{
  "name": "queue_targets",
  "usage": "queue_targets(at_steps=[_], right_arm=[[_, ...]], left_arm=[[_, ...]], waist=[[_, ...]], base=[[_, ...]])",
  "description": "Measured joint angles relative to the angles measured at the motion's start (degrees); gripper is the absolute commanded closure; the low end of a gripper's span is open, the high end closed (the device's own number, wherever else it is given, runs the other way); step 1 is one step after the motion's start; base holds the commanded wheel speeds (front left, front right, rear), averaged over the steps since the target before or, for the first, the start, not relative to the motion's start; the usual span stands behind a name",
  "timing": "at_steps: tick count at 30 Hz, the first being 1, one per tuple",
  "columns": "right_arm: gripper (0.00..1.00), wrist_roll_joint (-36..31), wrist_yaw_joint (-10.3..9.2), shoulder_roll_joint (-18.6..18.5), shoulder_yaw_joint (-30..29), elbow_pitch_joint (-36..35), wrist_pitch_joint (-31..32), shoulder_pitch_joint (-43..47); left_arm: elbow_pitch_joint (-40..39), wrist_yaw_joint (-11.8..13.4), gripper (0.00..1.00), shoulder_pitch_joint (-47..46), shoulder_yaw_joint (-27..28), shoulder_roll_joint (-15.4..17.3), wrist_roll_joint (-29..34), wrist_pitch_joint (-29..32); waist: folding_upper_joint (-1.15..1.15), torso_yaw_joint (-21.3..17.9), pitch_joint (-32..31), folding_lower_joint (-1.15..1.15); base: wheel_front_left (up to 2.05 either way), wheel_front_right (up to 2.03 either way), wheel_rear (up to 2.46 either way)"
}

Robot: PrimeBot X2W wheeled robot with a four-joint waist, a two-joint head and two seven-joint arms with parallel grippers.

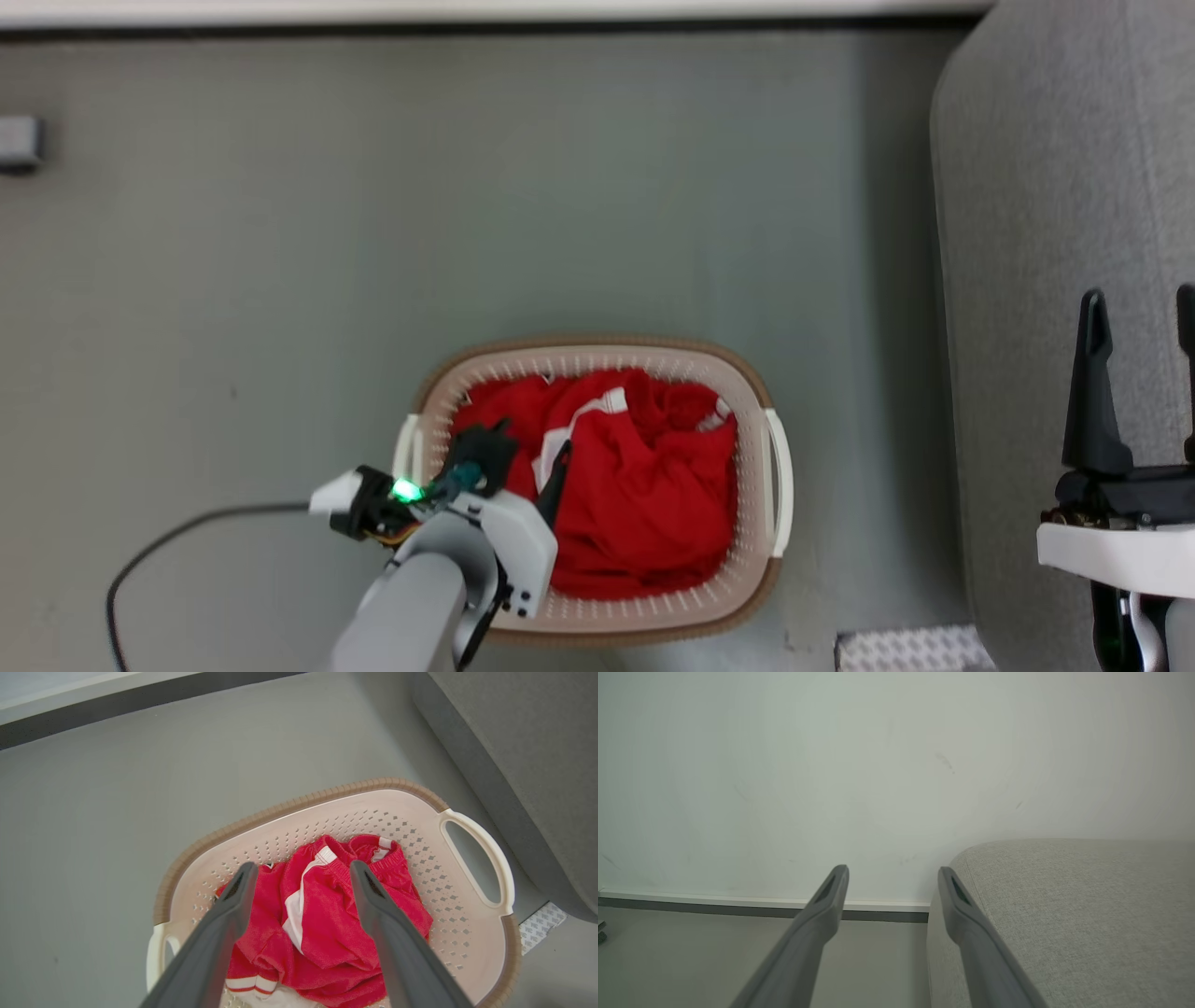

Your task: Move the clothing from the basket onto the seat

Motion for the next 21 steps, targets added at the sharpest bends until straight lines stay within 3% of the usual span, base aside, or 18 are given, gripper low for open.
queue_targets(at_steps=[6,21], right_arm=[[0.0,0.2,0.01,0.0,1.3,-3.3,0.0,-2.9],[0.0,0.1,0.0,-0.1,3.7,-10.9,0.0,-5.0]], left_arm=[[6.6,1.2,0.0,-7.0,-3.0,0.0,-2.3,4.6],[18.8,4.1,0.0,-21.0,-3.9,0.0,-5.6,4.5]], waist=[[0.0,-2.4,7.5,0.0],[0.0,-8.8,21.1,-0.01]], base=[[0.0,0.0,0.0],[0.0,0.0,0.0]])
